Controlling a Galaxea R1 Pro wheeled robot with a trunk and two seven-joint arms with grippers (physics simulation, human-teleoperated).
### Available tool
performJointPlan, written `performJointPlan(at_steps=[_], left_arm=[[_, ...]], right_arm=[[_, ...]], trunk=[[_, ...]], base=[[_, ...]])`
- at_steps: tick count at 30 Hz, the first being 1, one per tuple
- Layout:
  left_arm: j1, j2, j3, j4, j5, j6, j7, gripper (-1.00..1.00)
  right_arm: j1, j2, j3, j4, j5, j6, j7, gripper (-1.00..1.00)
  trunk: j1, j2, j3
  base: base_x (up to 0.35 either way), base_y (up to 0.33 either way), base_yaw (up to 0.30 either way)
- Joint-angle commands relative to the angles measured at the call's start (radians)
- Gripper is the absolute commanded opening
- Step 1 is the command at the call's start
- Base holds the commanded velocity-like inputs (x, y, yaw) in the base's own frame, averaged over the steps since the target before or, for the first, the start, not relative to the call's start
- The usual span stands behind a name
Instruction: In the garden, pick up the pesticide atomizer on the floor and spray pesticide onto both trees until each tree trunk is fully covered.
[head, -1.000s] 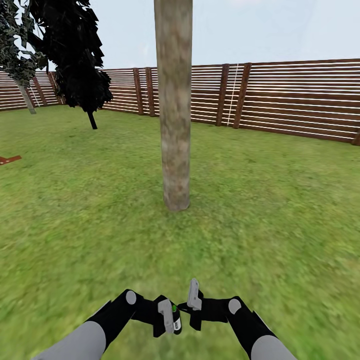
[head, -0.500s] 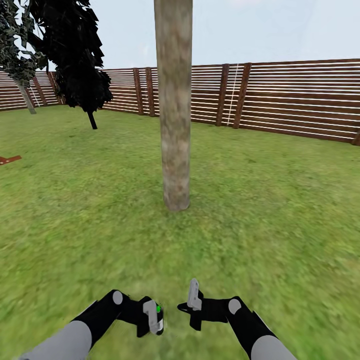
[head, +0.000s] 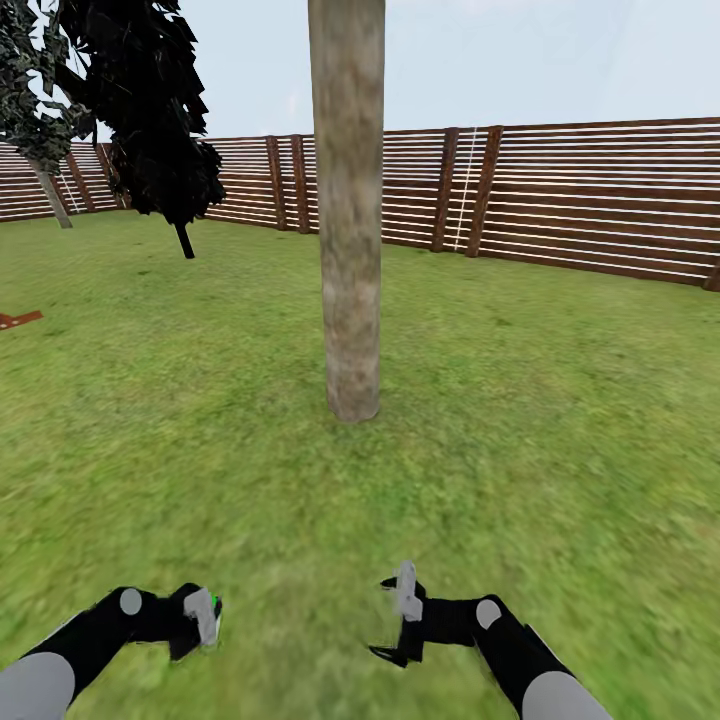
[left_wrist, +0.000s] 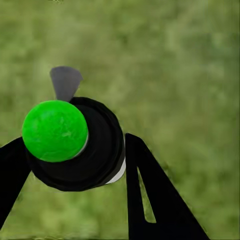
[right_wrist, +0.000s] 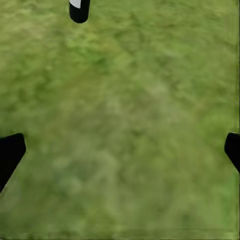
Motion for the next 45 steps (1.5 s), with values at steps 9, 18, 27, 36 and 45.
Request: performJointPlan(at_steps=[9,18,27,36,45], left_arm=[[0.0,-0.083,0.37,0.078,0.088,0.149,0.18,-1.0],[0.001,-0.242,0.408,0.09,0.25,0.223,0.586,-1.0],[0.052,-0.253,0.411,0.08,0.332,0.262,0.604,-1.0],[0.057,-0.248,0.412,0.071,0.335,0.271,0.601,-1.0],[0.062,-0.244,0.415,0.071,0.337,0.272,0.599,-1.0]], right_arm=[[0.007,-0.091,-0.431,0.166,-0.001,-0.002,-0.445,1.0],[0.135,-0.097,-0.53,0.243,-0.033,-0.098,-0.996,1.0],[0.194,-0.09,-0.578,0.263,-0.065,-0.116,-1.018,1.0],[0.195,-0.087,-0.578,0.264,-0.067,-0.115,-1.019,1.0],[0.195,-0.087,-0.578,0.264,-0.067,-0.115,-1.019,1.0]], trunk=[[0.0,0.0,0.0],[0.0,0.0,0.0],[0.0,0.0,0.0],[0.0,0.0,0.0],[0.0,0.0,0.0]], base=[[0.0,0.0,0.0],[0.0,0.0,0.0],[0.149,0.0,0.0],[0.338,0.0,-0.112],[0.311,-0.087,-0.182]])
